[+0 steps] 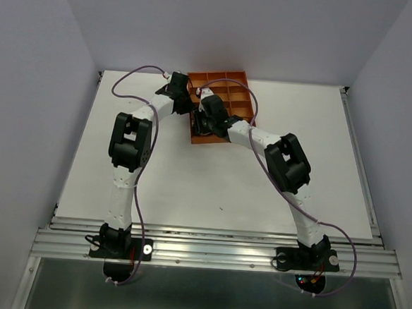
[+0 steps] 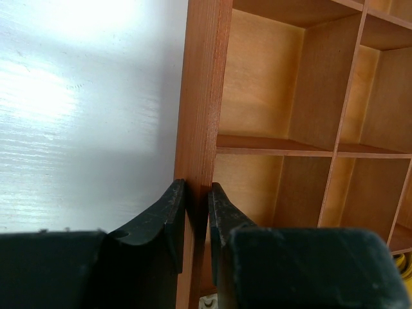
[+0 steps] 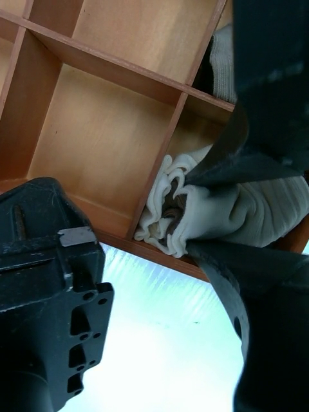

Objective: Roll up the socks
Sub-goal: Place the sock in the storage box, then reset both arms

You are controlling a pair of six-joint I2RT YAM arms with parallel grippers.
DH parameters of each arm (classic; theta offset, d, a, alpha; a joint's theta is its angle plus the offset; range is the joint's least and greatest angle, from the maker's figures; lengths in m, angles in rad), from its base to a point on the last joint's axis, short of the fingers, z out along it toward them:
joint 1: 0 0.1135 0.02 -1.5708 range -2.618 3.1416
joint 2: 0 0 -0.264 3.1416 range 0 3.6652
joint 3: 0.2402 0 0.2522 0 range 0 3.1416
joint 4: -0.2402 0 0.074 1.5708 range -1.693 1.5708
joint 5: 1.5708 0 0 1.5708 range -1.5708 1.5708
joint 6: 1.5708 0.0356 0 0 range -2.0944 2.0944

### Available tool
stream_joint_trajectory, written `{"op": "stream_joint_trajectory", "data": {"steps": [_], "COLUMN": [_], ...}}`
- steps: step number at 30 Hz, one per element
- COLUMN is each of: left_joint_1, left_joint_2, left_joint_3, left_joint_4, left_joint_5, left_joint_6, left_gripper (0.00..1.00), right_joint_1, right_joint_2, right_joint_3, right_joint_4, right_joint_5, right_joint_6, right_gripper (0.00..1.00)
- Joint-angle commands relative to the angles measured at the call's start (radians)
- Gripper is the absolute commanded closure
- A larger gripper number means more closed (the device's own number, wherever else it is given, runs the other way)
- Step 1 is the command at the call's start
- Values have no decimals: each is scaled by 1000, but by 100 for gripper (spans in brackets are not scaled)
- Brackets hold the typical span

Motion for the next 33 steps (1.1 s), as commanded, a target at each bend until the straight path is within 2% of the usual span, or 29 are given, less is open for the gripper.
{"op": "stream_joint_trajectory", "data": {"steps": [1, 9, 16, 19, 20, 22, 23, 26, 27, 29, 31, 32, 33], "left_joint_1": [-4, -3, -4, -4, -4, -4, -4, -4, -3, -4, -4, -3, -3], "left_joint_2": [-8, -17, -15, -29, -34, -57, -64, -80, -83, -90, -98, -106, -112], "left_joint_3": [-38, -38, -8, 2, 2, -5, -8, 5, 9, 29, 55, 66, 77], "left_joint_4": [-40, -32, -31, -26, -23, -14, -9, -8, -9, -23, -39, -43, -49], "left_joint_5": [70, 50, 69, 69, 69, 67, 69, 82, 85, 84, 76, 72, 69], "left_joint_6": [-89, -91, -66, -51, -41, -34, -32, -8, -2, 15, 29, 35, 57], "left_gripper": [100, 100, 100, 93, 89, 85, 79, 71, 64, 59, 48, 27, 1], "right_joint_1": [3, 3, 3, 3, 3, 3, 3, 3, 3, 3, 3, 3, 3], "right_joint_2": [-18, -147, -218, -264, -276, -296, -313, -336, -345, -380, -423, -439, -454], "right_joint_3": [-77, -62, -77, -106, -114, -125, -135, -152, -160, -191, -230, -244, -258], "right_joint_4": [-101, -96, -72, -37, -27, -14, -11, -6, -4, 5, 20, 23, 28], "right_joint_5": [-59, -116, -119, -127, -131, -136, -141, -144, -145, -139, -131, -127, -116], "right_joint_6": [-45, -97, -102, -102, -104, -104, -105, -96, -94, -79, -67, -64, -59], "right_gripper": [52, 32, 24, 12, 0, 0, 0, 0, 0, 0, 0, 0, 0]}}
